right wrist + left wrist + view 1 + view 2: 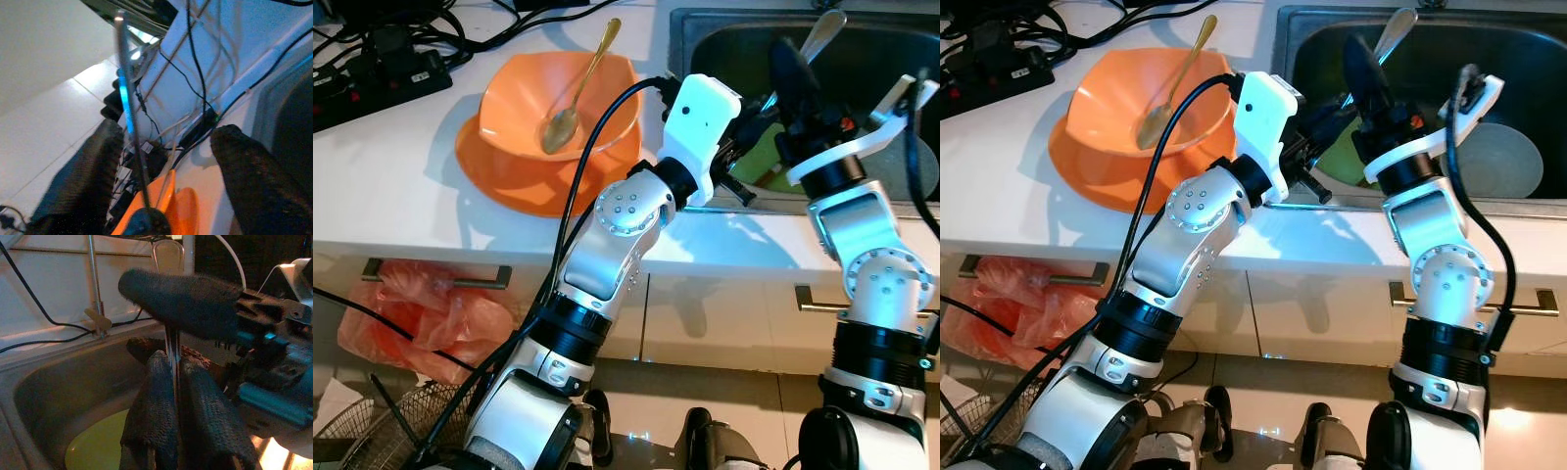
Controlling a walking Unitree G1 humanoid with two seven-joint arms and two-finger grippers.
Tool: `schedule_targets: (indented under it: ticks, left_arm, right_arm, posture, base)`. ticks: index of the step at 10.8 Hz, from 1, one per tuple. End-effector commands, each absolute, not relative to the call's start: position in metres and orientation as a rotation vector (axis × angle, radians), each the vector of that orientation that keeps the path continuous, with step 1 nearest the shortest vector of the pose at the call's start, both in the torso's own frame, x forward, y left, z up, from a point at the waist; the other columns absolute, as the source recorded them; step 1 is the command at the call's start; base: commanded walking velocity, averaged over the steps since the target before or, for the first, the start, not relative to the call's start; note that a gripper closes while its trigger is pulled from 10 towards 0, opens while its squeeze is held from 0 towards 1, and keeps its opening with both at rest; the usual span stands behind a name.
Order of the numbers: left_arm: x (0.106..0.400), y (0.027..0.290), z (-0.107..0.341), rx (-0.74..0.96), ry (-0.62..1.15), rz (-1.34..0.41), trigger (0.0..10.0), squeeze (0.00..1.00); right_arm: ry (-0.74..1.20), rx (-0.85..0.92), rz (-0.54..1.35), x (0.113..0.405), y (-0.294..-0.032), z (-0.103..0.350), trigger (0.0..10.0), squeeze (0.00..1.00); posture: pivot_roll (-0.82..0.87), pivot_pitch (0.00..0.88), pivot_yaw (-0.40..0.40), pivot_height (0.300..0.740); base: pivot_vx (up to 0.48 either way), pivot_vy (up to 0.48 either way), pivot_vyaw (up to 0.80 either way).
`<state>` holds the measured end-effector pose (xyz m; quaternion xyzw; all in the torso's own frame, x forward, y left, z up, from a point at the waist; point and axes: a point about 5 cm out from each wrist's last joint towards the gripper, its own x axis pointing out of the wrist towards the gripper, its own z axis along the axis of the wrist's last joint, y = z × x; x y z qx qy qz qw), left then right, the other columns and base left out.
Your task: Kitchen organization
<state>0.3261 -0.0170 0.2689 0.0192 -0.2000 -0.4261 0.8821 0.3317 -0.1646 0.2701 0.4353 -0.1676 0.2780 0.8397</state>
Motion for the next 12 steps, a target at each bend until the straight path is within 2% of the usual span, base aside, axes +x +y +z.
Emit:
schedule_targets:
  ticks: [1,7,12]
  left_arm:
    - [0.3222,-0.0219,0.2661,0.042,-0.409,-0.913,10.0,0.0]
    - [0.3201,-0.0232,0.2631,0.059,-0.398,-0.926,10.0,0.0]
    - [0.3292,-0.0153,0.2643,0.072,-0.391,-0.851,10.0,0.0]
  right_arm:
    - [-0.374,0.925,0.566,0.3331,-0.167,0.2733,0.0,0.0]
    - [-0.379,0.934,0.534,0.3358,-0.1688,0.2719,0.0,0.0]
    - [-0.37,0.925,0.53,0.3353,-0.1707,0.2709,0.0,0.0]
  posture:
    - [0.05,0.215,0.034,0.74]
    - [0.05,0.208,0.035,0.74]
    - [0.05,0.218,0.032,0.74]
  base:
    - [0.0,0.0,0.0]
    - [0.0,0.0,0.0]
    - [0.0,0.0,0.0]
